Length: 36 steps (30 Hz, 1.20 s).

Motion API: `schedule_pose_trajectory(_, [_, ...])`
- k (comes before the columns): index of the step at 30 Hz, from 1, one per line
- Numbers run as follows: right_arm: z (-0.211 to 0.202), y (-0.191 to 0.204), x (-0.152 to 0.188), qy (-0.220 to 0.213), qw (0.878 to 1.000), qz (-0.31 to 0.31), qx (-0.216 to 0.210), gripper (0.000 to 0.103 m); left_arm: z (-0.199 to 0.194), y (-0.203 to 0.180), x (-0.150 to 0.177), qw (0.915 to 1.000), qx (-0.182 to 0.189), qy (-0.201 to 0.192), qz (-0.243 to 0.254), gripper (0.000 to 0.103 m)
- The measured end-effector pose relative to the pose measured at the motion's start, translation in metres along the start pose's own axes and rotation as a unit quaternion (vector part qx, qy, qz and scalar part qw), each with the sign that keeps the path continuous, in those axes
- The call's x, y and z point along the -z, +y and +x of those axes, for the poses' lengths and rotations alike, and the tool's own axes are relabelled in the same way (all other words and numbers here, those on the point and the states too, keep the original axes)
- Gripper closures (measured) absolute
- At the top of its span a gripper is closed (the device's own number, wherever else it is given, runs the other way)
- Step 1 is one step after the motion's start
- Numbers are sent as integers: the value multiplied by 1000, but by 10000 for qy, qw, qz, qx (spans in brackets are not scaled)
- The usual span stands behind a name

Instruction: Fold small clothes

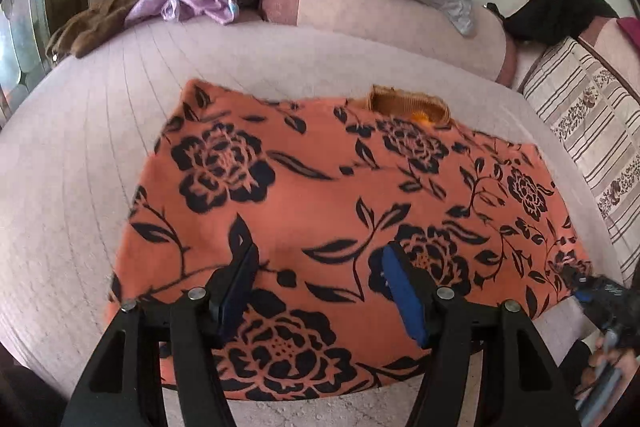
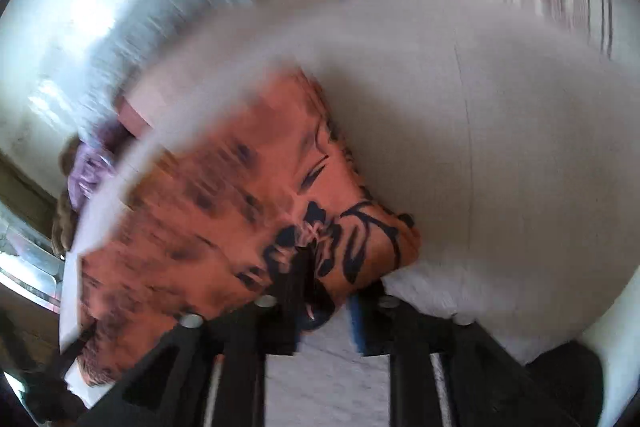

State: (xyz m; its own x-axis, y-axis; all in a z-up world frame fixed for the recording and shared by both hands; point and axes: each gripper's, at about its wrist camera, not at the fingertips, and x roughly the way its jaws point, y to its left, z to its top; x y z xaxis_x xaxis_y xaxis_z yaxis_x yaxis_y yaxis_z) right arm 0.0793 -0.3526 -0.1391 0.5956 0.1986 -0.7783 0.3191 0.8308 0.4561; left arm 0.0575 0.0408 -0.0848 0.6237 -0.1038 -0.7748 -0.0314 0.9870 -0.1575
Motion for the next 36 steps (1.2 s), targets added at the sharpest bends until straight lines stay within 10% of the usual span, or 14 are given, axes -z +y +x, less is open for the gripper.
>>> schedule_pose_trajectory(3, [-18,-14,-8,52,9992,15,-393,59,16,2,3,9995,-165,246,120,36])
schedule_pose_trajectory(5, [-33,-19,-15,-38,9992,-52,-401,24,21,1,6,9994,-221,123,257,36])
schedule_pose_trajectory(11, [-58,-21,-67,-357,9963,-358,-699,24,22,-4,8,9987,-297,91,400,31])
schedule_pose_trajectory(19, [72,29,-160,845,9898,-964,-621,26,25,-4,9,9988,-195,71,454,29])
schedule_pose_trajectory(22, [103,49,-160,1232,9807,-1463,-396,76,26,-4,10,9984,-167,38,536,28])
schedule_pose_trajectory(24, [93,65,-157,938,9811,-1692,-94,86,25,-3,11,9984,-126,27,552,28])
schedule_pose_trajectory(28, [80,72,-149,392,9830,-1718,511,82,27,-4,11,9980,-110,14,623,26])
schedule_pose_trajectory(30, [97,61,-145,743,9821,-1597,668,72,25,-4,6,9980,-104,118,609,26])
schedule_pose_trajectory(32, [81,61,-146,501,9843,-1521,744,40,14,2,0,9992,39,121,367,26])
schedule_pose_trajectory(36, [16,76,-131,-234,9817,-1795,592,33,-23,30,-1,9993,34,-309,-206,26])
